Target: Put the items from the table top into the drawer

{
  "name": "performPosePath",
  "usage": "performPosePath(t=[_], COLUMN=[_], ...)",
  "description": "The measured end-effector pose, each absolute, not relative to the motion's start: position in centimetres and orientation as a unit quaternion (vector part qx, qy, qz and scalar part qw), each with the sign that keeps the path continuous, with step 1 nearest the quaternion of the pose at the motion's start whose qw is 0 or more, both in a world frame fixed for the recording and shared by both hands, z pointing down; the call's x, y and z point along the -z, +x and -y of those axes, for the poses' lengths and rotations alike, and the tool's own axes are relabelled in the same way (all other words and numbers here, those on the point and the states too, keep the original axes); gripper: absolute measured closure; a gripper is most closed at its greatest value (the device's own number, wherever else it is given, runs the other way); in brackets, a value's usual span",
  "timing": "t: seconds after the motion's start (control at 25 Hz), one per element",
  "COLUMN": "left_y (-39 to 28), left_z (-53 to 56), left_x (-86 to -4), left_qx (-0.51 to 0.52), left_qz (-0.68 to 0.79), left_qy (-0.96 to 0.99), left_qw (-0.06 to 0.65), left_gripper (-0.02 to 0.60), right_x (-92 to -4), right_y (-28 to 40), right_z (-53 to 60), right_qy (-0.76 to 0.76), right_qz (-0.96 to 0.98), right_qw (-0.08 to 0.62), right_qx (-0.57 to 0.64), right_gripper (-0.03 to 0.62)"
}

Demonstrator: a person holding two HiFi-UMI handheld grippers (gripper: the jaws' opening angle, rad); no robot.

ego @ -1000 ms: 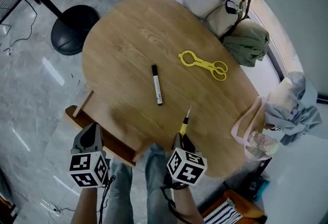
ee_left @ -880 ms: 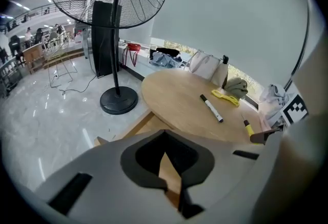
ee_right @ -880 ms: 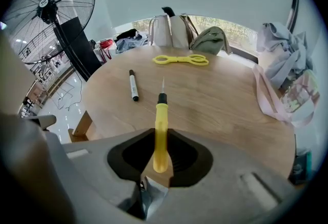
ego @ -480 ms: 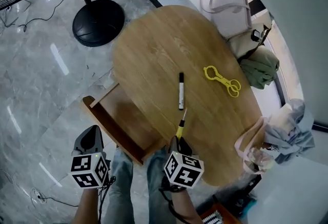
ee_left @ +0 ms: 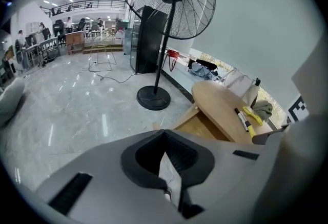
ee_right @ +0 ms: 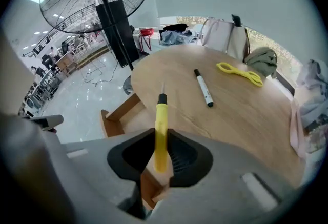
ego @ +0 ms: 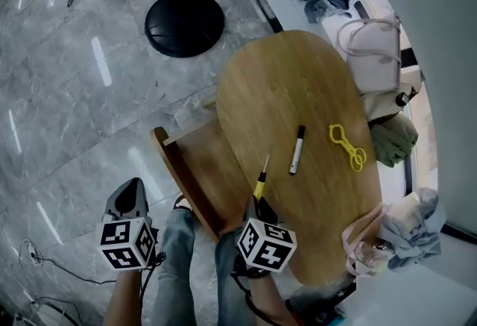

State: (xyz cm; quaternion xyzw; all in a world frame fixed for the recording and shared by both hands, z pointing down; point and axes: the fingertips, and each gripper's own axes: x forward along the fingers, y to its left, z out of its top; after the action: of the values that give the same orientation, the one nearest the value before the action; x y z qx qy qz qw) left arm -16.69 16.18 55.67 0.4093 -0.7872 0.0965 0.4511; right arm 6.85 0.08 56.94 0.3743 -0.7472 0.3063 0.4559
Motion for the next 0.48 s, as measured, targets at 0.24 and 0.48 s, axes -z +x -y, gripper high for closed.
performPosePath(t=[0.24, 0.48], left_y=[-19.0, -20.3], left_z=[-20.3, -24.5], left_x=[-55.5, -55.8], left_qx=[-0.070, -0.045], left_qz=[0.811, 0.830], left_qy=[0.362, 0.319], left_qw=[0.454, 0.455], left_gripper=[0.588, 0.588], right_x=[-56.8, -57.0], right_y=[2.9, 0.2], right_z=[-1.7, -3.4], right_qy=[0.326, 0.287], right_qz=[0.769, 0.783], right_qw=[0.476, 0.492], right_qx=[-0.277, -0.248], right_gripper=[0.514, 0.514])
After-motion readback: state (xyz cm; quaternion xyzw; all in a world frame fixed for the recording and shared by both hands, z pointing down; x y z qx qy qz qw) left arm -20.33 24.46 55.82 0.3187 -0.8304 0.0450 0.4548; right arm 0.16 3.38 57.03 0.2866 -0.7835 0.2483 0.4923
